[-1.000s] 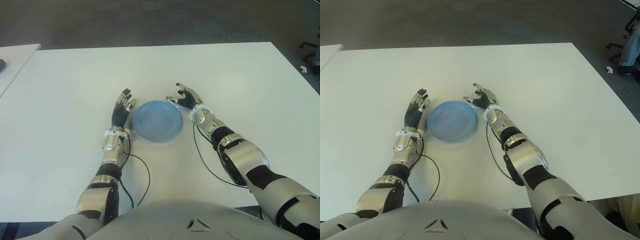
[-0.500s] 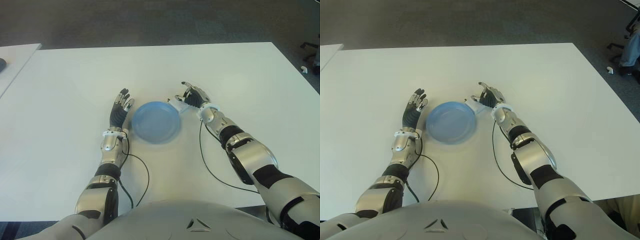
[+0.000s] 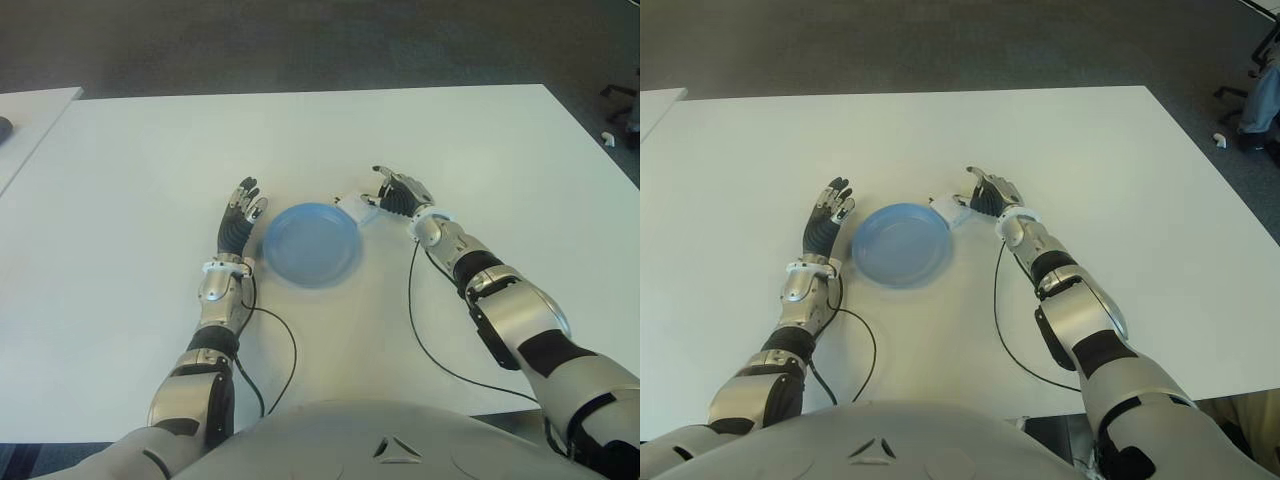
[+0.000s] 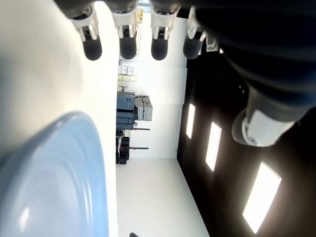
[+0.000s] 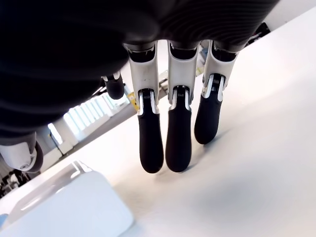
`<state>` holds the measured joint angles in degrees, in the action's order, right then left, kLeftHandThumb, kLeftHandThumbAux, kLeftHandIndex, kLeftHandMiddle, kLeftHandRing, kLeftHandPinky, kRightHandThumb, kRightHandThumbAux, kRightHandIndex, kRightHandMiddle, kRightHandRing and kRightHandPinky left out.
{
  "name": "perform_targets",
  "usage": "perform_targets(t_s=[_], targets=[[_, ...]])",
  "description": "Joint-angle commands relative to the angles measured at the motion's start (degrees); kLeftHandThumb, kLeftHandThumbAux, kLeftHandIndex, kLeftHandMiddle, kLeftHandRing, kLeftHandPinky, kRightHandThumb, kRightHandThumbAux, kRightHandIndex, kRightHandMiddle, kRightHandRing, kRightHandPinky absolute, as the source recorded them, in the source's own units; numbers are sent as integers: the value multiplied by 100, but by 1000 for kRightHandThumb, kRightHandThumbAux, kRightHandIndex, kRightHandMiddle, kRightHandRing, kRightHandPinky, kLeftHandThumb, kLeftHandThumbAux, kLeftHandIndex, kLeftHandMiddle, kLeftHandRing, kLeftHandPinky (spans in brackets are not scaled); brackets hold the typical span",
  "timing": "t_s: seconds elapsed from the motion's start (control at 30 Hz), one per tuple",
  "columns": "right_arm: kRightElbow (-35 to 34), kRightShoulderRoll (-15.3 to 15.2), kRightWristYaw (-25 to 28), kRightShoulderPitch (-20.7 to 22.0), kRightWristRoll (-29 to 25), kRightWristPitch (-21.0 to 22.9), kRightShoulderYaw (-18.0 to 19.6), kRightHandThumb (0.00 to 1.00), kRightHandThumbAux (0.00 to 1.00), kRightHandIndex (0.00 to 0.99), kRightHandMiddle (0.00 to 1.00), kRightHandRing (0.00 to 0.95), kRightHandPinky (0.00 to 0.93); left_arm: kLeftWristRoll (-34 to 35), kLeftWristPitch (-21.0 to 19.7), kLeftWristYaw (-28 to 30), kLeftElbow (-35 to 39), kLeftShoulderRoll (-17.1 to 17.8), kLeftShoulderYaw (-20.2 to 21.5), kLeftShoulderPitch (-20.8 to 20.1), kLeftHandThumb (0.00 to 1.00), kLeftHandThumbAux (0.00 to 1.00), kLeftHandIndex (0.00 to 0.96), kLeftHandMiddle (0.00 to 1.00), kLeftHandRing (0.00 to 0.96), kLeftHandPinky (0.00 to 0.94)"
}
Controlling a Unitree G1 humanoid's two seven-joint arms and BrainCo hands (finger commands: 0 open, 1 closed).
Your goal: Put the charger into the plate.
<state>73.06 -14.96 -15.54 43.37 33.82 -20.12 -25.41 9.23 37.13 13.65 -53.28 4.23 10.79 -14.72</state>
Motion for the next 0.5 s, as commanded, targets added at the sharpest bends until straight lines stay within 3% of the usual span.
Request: perform_targets(t_s=[0.03, 0.33, 0.4, 0.5], targets=[[127, -214, 48, -265, 182, 91, -155, 0, 373, 0, 505, 509, 293, 38, -196, 80, -354, 13, 59, 233, 54, 550, 0, 11, 0, 0], [36, -289, -33, -285, 236, 52, -273, 0, 373, 0, 517, 545, 163, 3, -160, 61, -424, 29, 53, 198, 55, 540, 0, 10, 0, 0], [23, -295, -80, -297, 254, 61, -299, 0, 387, 0, 362, 516, 82, -13, -151, 51, -434, 37, 46, 196, 54, 538, 0, 11, 0, 0], [27, -299, -133, -309, 276, 70, -332, 0, 400, 0, 228, 483, 26, -16, -133, 59, -433, 41, 43, 203, 55, 537, 0, 12, 0, 0]])
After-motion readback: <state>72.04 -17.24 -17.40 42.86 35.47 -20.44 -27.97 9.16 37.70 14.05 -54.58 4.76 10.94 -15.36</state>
